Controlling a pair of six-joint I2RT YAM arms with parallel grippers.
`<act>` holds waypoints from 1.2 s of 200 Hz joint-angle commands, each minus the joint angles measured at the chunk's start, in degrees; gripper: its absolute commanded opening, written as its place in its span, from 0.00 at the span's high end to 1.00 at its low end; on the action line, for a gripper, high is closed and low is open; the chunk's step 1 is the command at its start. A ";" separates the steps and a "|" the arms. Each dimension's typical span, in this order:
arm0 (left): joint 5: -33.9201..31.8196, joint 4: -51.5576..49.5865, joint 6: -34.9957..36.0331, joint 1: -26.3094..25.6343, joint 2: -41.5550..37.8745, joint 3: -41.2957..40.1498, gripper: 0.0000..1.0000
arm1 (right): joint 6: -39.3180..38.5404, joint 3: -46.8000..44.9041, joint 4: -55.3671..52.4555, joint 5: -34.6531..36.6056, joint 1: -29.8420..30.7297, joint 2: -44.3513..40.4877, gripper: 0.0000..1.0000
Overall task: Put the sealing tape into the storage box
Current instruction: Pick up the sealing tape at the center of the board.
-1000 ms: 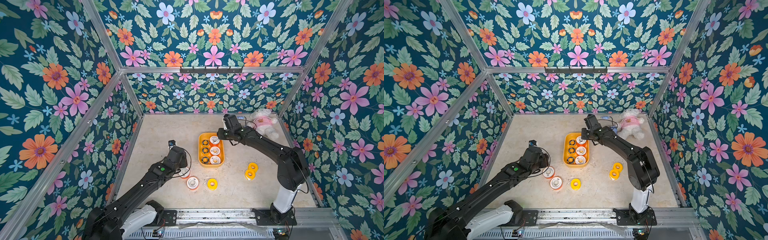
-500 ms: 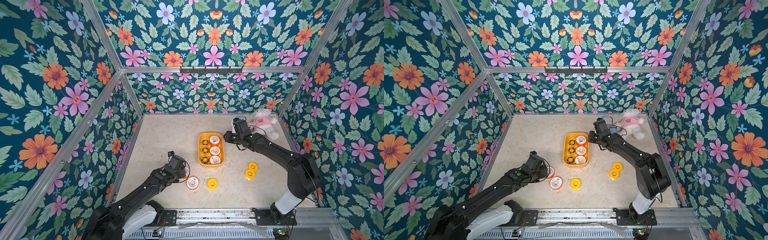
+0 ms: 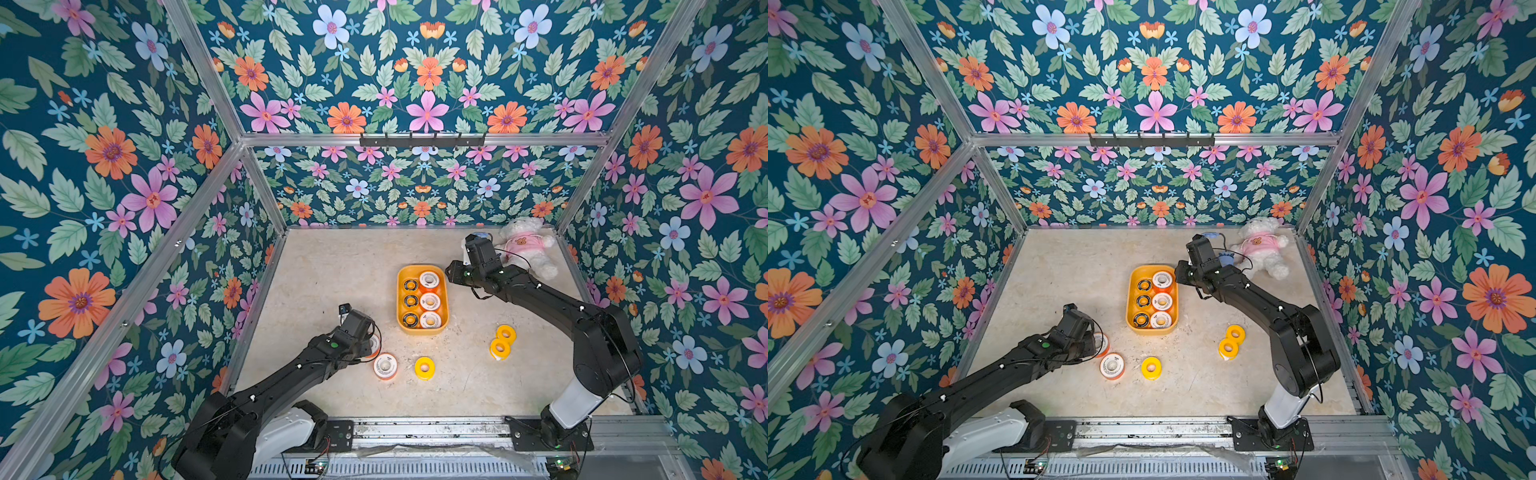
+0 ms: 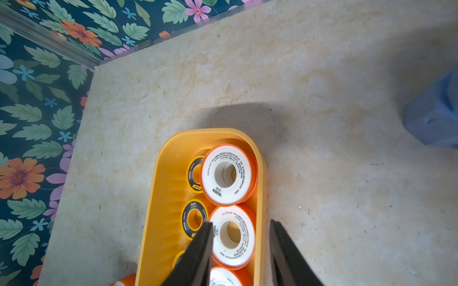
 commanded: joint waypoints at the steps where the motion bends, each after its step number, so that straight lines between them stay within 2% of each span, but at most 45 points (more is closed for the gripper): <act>1: -0.35 0.73 0.64 0.16 0.72 0.14 0.50 | -0.05 0.53 -0.29 -0.10 0.06 0.29 0.57; 82: 0.93 1.67 1.08 0.10 5.86 0.38 0.54 | -0.25 0.93 -0.75 0.17 0.08 0.80 0.57; 151: -1.39 1.38 0.76 0.09 10.43 1.83 0.56 | -0.25 0.42 -0.67 -0.75 0.07 1.40 0.57; 175: -1.71 1.99 0.87 0.09 11.62 1.94 0.59 | -0.25 0.06 -0.06 -1.88 0.05 1.60 0.56; 206: -2.69 1.85 1.28 0.09 13.21 2.67 0.67 | -0.15 -1.23 0.90 -4.01 0.05 2.21 0.56; 240: -4.53 0.75 1.30 0.09 10.62 3.48 0.76 | -0.09 -3.11 2.07 -6.01 0.08 2.22 0.57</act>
